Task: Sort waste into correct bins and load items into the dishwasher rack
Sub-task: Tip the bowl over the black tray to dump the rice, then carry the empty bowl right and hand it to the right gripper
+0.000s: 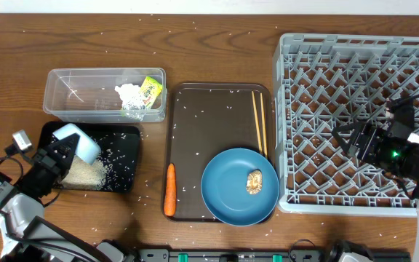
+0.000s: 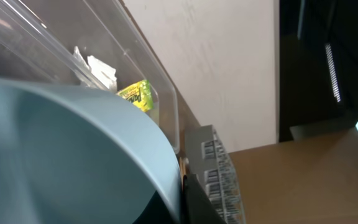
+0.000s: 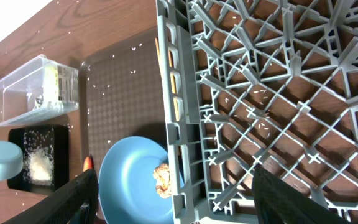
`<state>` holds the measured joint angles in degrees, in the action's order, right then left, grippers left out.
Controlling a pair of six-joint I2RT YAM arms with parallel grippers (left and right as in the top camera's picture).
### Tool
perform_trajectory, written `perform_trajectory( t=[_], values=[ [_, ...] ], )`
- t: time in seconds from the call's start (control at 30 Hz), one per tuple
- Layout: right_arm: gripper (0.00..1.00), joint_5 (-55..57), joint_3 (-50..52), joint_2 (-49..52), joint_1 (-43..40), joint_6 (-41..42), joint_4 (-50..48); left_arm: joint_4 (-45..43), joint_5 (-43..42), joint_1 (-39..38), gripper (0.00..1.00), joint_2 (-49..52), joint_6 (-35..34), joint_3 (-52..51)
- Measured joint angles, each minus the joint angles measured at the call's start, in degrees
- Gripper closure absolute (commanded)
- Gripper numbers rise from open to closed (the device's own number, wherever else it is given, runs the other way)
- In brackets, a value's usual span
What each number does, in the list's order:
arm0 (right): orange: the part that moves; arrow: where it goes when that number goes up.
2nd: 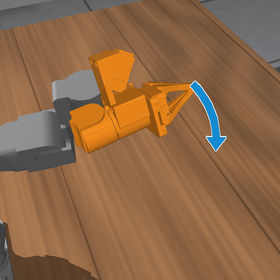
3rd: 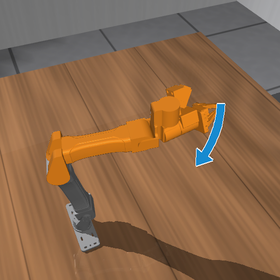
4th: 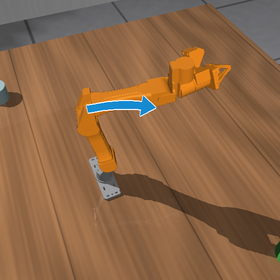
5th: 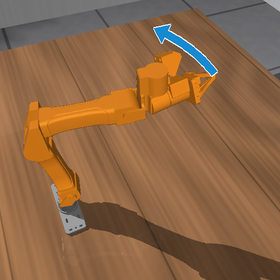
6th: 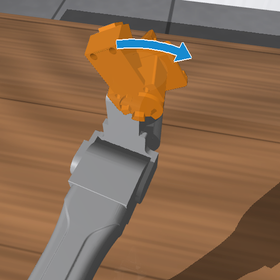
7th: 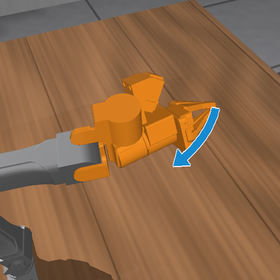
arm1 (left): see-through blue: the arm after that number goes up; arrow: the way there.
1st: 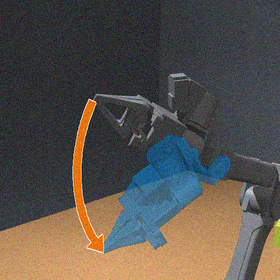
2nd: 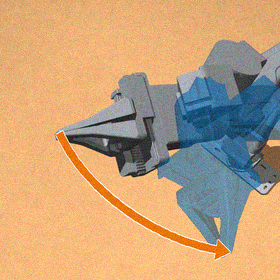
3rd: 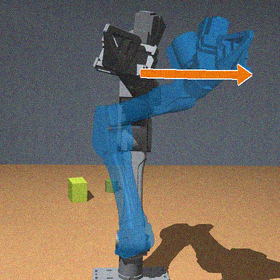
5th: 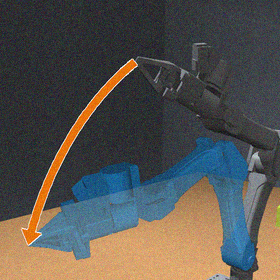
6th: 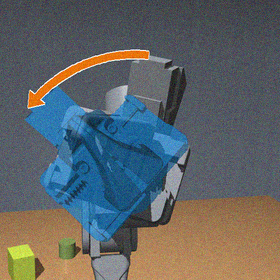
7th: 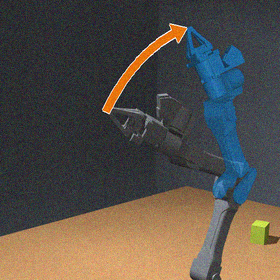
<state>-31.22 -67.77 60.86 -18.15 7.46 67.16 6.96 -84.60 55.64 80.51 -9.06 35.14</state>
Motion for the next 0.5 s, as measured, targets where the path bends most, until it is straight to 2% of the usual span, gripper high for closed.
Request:
perform_trajectory(
  t=[0.23, 0.33, 0.5],
  values=[
    [0.28, 0.0, 0.0, 0.0, 0.0, 0.0, -0.1, 2.9, 1.4, 0.1, 0.94, 0.0, -3.3, 0.0],
    [0.30, 0.0, 0.0, 0.0, 0.0, 0.2, 0.2, 3.0, -0.5, -0.2, 0.94, 0.0, -4.3, 0.0],
    [0.30, 0.0, 0.0, 0.0, 0.0, 0.2, 0.0, -0.2, -2.6, -4.7, 0.94, -1.0, -5.4, 0.0]
  ],
)
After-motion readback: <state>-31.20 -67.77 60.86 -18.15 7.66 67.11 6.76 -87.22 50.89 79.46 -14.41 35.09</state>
